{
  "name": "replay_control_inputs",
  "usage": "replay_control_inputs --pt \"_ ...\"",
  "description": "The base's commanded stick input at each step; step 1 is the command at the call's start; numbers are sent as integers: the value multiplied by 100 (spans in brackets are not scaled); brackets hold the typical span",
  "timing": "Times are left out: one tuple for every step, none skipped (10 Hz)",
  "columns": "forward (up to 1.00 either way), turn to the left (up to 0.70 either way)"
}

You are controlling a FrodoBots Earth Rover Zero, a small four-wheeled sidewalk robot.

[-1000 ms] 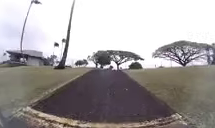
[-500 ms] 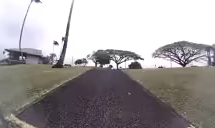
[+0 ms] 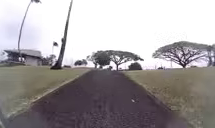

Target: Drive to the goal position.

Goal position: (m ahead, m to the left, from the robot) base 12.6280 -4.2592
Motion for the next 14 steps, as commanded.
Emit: replay_control_inputs --pt "70 0" --pt "70 0" --pt "70 0" --pt "70 0" --pt "70 0" --pt "70 0" --pt "70 0" --pt "70 0" --pt "70 0" --pt "70 0" --pt "70 0" --pt "70 0" --pt "70 0" --pt "70 0"
